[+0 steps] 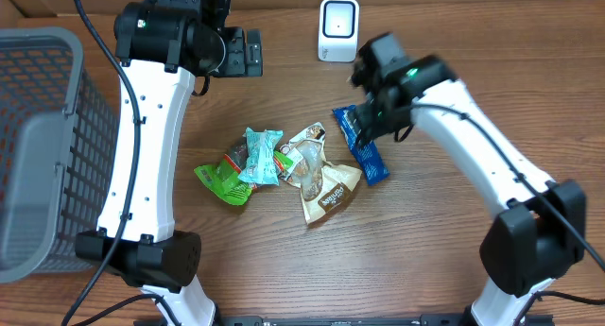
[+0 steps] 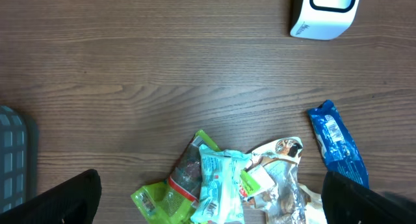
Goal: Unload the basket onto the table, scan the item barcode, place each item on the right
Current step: 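Grasp the blue wrapped bar with the right gripper, set it right of pile, then grasp the blue bar again with the right gripper and lift it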
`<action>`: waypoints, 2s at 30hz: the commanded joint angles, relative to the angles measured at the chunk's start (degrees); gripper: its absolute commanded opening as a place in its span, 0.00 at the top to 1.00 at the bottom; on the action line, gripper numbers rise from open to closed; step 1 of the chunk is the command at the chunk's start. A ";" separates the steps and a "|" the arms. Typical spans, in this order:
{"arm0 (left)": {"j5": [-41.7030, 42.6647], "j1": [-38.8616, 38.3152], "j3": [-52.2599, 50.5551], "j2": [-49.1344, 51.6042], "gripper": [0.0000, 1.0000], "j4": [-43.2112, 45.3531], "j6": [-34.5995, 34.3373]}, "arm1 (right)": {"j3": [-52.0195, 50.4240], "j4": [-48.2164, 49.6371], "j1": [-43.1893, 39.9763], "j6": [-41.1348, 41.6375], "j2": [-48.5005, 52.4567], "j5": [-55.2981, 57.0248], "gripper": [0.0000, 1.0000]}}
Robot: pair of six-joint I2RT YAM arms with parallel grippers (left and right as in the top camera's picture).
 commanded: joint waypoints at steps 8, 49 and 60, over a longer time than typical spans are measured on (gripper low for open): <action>-0.72 0.26 0.17 0.72 0.00 0.09 0.00 | -3.39 -2.16 -12.44 -4.00 -1.73 -16.28 0.14; -0.72 0.22 0.17 0.74 0.00 0.07 0.00 | -41.75 45.38 -6.78 3.76 -1.68 -20.96 0.46; -0.70 0.22 0.17 0.74 0.01 0.07 0.00 | -37.73 37.75 -8.61 9.77 -1.97 -19.28 0.96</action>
